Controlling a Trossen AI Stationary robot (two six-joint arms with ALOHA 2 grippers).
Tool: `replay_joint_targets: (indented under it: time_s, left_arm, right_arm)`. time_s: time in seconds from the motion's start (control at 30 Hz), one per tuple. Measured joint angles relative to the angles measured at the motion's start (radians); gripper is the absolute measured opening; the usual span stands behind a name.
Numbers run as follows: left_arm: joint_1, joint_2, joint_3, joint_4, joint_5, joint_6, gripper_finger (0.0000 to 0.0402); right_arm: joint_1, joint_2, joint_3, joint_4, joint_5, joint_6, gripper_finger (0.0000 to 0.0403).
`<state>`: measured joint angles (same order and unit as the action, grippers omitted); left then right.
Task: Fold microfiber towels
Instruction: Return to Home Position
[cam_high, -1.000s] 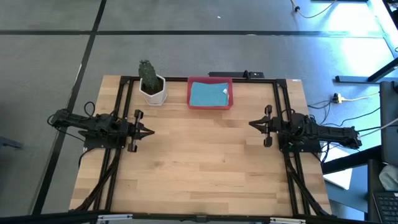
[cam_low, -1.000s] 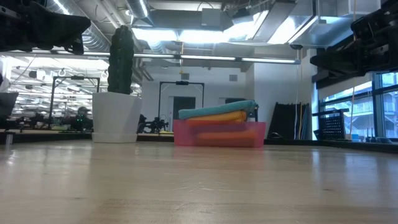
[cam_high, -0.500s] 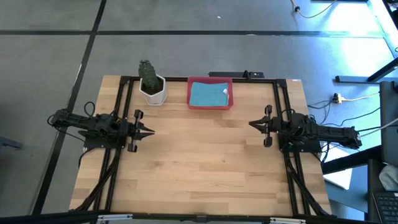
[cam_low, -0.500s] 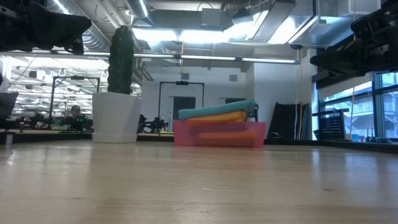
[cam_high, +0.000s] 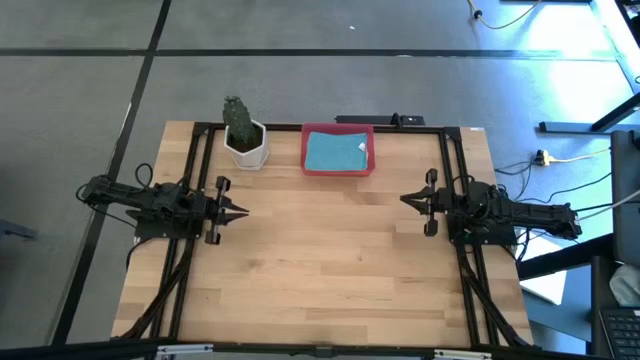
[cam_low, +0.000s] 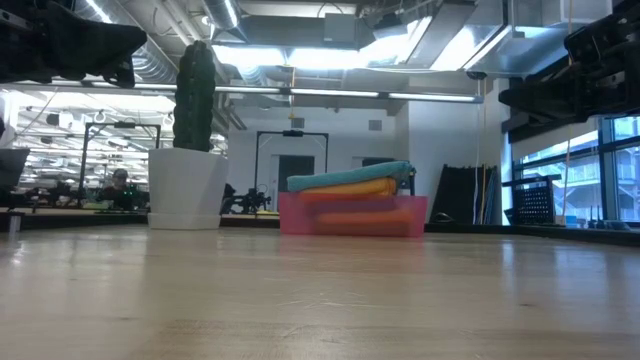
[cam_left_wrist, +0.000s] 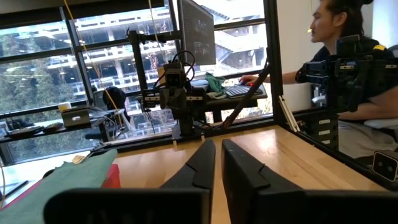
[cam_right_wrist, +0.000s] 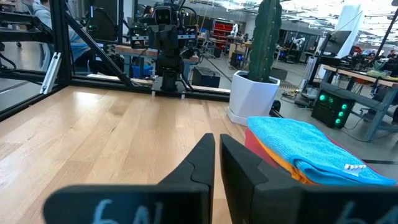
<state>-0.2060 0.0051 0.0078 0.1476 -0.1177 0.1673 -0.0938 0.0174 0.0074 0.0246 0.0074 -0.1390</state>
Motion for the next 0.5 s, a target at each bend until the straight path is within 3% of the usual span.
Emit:
replay_joint_targets:
  time_s: [0.5]
  left_arm:
    - [0.0,0.0,0.0,0.0,0.0,0.0,0.0001]
  right_arm:
    - [0.0,0.0,0.0,0.0,0.0,0.0,0.0028]
